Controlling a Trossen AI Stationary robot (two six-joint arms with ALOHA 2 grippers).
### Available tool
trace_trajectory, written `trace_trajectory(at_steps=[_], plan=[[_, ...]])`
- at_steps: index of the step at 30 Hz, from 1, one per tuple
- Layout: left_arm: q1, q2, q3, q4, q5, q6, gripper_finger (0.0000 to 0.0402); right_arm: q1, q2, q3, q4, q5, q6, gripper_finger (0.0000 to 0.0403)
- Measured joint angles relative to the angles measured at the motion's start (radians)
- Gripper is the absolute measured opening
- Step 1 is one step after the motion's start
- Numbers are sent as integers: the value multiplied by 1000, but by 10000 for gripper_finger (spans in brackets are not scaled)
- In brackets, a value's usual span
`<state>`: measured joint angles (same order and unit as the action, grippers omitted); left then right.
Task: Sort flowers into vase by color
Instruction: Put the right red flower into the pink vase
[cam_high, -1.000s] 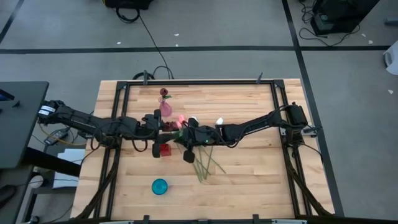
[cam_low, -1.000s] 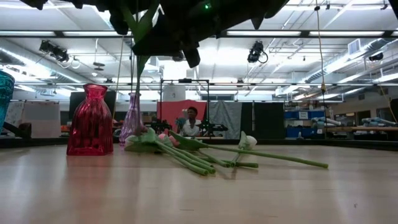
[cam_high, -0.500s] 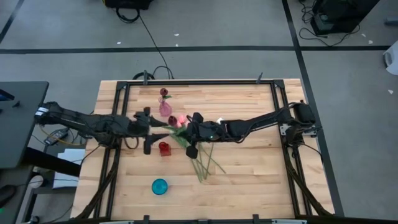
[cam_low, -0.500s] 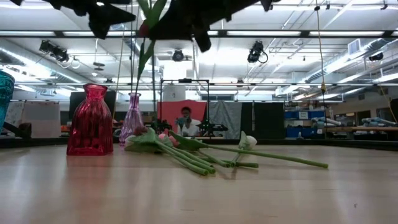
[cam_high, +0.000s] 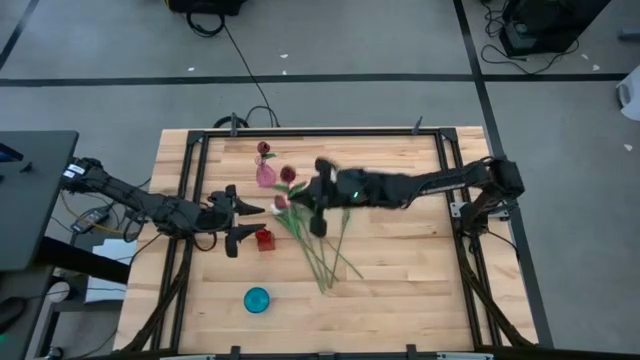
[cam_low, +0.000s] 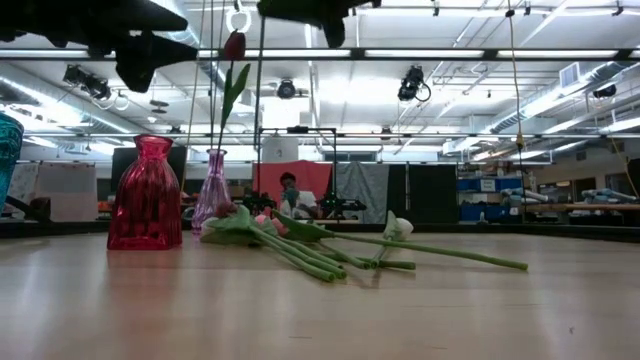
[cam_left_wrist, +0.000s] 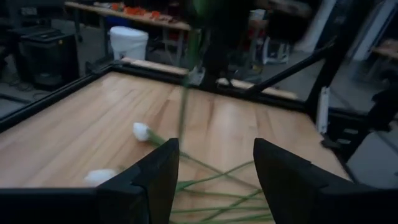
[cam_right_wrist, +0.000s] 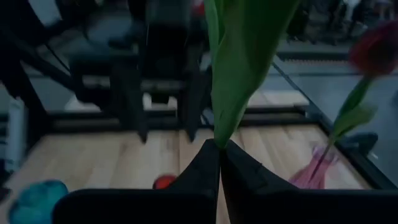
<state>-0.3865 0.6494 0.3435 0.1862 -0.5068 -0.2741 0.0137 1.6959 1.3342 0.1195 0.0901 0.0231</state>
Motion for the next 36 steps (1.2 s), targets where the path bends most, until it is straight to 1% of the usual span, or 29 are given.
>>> trace_trajectory(at_steps=[3,5,9,11,13,16,19,21,23,25,29,32,36], plan=[[-16,-10,-4,13,-24,0,214,-76,-14,0,0,-116,1,20],[-27,-11,-4,13,-37,1,214,-124,5,-1,10,-182,3,20],[-63,-9,-4,12,-46,-3,214,-198,46,-2,65,-257,7,20],[-87,-8,-4,11,-55,-18,214,-229,54,-2,92,-277,10,20],[-112,-8,-4,11,-83,-23,214,-253,54,-2,120,-266,2,20],[-145,11,-4,12,-161,-39,214,-291,54,-2,188,-243,-16,20],[-157,51,-5,8,-235,-46,214,-335,63,-2,278,-246,-7,20],[-158,77,-5,9,-264,-46,214,-371,80,1,327,-272,17,20],[-158,100,-5,9,-279,-48,214,-403,112,1,370,-320,53,20],[-158,106,-6,7,-288,-44,214,-429,143,12,370,-358,75,20],[-183,77,-6,-12,-282,-19,214,-459,176,59,382,-431,92,20],[-205,50,-6,-24,-304,9,214,-464,185,88,376,-451,81,20],[-211,36,-6,-92,-321,3,214,-466,186,125,381,-465,56,20]])
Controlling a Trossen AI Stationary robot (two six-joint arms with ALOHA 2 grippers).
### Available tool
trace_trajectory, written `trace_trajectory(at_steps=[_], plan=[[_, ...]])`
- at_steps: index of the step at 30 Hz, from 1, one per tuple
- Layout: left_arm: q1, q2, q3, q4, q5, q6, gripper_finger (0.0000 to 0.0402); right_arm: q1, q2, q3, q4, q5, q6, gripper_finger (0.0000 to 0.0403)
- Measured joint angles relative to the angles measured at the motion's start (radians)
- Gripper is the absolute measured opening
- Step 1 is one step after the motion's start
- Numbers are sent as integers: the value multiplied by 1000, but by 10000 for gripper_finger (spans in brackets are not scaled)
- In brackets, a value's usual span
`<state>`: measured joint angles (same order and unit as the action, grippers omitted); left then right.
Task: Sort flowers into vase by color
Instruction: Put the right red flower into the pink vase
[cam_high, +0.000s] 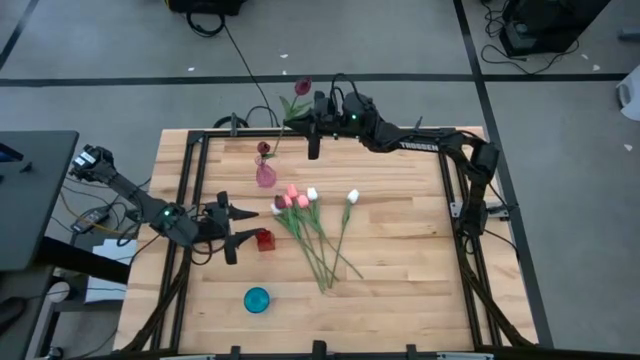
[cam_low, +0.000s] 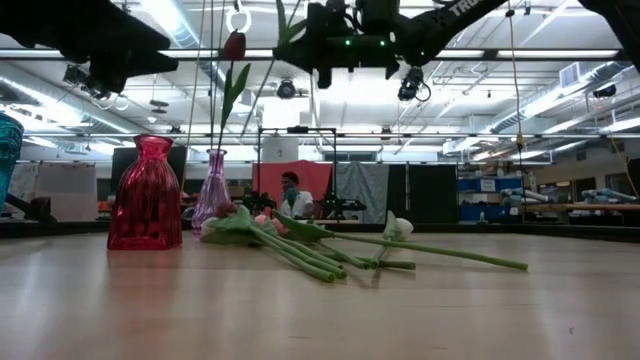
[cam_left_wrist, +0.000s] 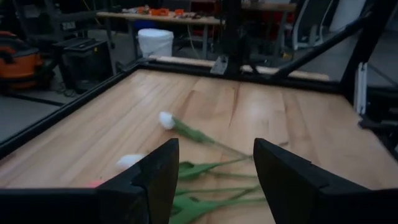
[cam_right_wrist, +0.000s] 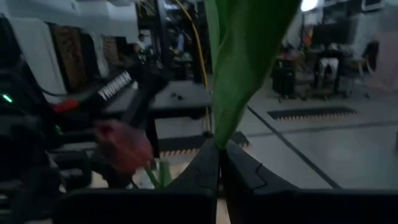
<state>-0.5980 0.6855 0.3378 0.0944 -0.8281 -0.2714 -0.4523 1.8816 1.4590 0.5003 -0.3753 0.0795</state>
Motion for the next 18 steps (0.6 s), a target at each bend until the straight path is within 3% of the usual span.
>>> trace_trajectory(at_steps=[4,9,12,18], plan=[[0,1,-29,-3,-9,-26,213,-1,0,18,-5,-16,-19,20],[0,1,-154,197,-8,-24,213,6,0,18,-2,-16,-50,20],[0,-3,-197,289,-8,1,213,5,33,34,24,-31,-35,20],[-7,-34,-205,288,-11,6,213,15,160,169,-23,-72,-20,20]])
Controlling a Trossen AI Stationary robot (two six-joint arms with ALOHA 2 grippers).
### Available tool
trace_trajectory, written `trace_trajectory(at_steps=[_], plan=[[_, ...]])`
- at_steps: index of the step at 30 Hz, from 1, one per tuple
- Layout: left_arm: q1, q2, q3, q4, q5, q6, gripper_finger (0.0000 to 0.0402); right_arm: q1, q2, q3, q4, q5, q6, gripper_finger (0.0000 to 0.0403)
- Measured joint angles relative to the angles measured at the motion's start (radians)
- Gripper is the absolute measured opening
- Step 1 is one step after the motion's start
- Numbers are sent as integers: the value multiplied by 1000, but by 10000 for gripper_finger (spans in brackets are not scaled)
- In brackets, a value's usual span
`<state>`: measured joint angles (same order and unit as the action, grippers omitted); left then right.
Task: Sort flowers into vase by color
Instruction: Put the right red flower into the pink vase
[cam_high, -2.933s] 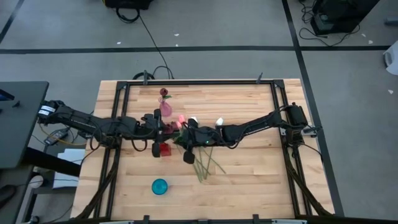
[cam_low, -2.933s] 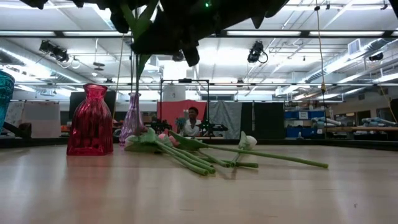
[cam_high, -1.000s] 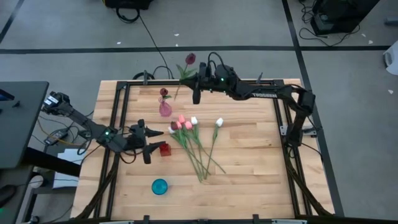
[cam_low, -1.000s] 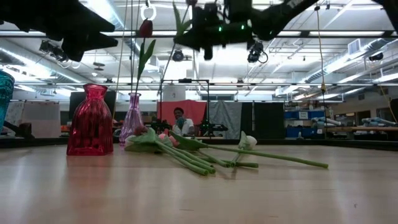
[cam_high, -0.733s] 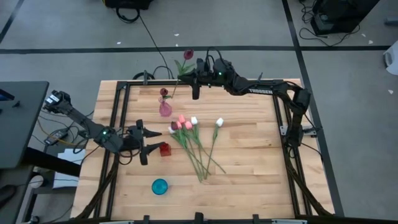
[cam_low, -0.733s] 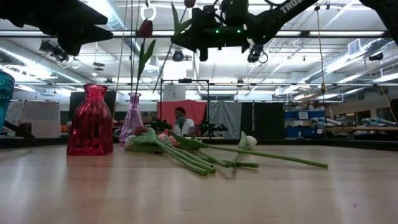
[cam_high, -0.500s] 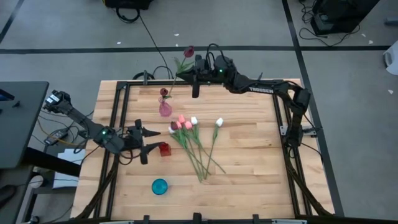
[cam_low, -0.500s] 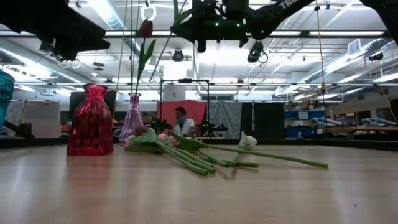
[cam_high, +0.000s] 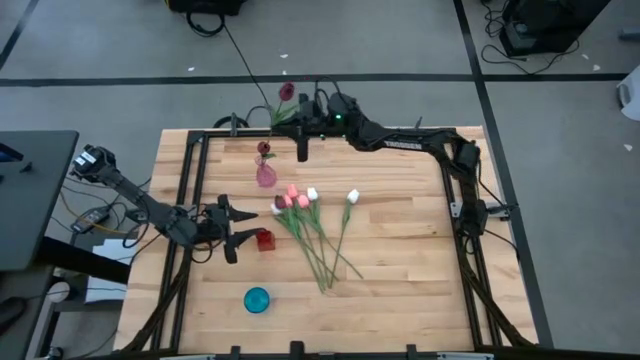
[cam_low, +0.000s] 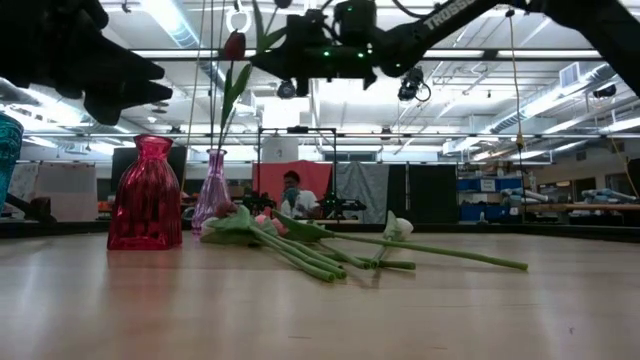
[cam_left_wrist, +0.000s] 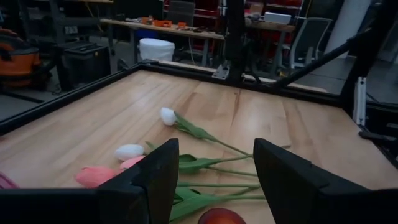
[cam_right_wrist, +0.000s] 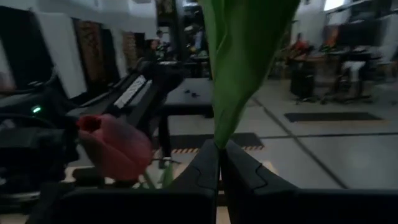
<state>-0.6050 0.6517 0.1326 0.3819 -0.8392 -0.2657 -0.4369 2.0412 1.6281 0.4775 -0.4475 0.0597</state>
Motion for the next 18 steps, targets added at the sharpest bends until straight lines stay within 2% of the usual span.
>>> trace_trajectory(at_steps=[5,18], plan=[[-29,-44,0,-38,1,0,213,0,37,85,-94,-22,0,20],[-33,-64,0,-63,-23,-56,213,31,37,87,-179,10,-116,20]])
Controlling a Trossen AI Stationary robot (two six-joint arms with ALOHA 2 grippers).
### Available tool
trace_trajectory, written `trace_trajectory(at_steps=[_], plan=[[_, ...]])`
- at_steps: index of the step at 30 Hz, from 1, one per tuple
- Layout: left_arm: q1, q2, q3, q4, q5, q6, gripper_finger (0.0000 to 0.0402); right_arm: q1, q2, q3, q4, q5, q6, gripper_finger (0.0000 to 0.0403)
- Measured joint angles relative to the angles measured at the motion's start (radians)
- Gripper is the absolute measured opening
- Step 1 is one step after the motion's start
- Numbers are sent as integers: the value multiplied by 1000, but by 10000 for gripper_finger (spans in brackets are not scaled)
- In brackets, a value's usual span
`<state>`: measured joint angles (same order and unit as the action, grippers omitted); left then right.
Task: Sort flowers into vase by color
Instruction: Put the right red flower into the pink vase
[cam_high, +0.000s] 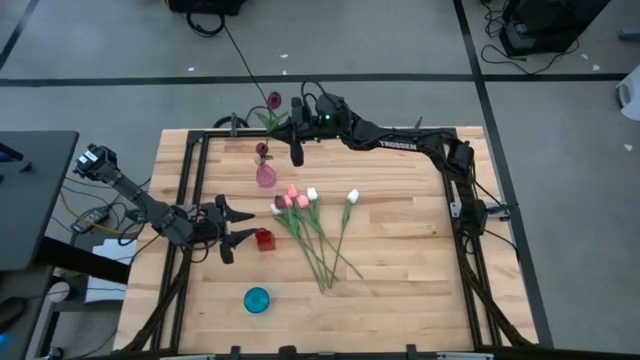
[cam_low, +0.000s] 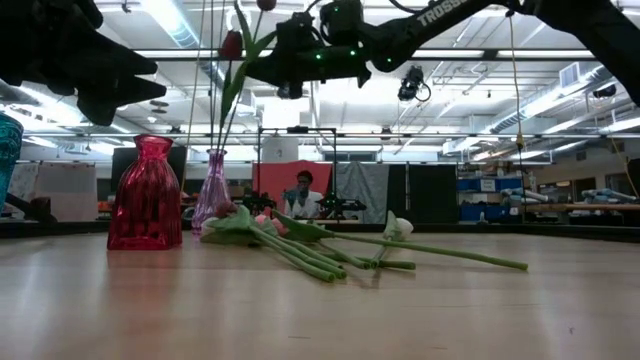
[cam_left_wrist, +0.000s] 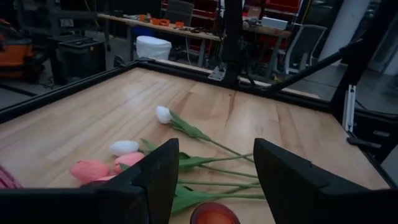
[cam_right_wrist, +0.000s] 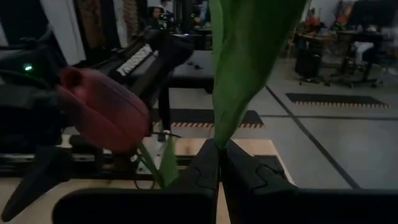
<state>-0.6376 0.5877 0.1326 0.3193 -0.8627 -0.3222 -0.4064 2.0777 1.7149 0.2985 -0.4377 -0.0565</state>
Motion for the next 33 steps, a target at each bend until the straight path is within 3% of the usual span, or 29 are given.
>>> trace_trajectory(at_steps=[9,17,23,27,33], plan=[[1,0,0,9,-45,1,213,15,71,21,53,36,-28,20],[1,-1,0,10,-45,1,213,-4,161,147,-77,-7,-15,20],[1,-1,0,21,-52,4,214,15,201,168,-157,-5,-35,23],[1,-1,0,28,-52,15,214,21,193,172,-170,17,-49,45],[1,-1,0,29,-51,21,214,20,188,171,-292,27,-50,109]])
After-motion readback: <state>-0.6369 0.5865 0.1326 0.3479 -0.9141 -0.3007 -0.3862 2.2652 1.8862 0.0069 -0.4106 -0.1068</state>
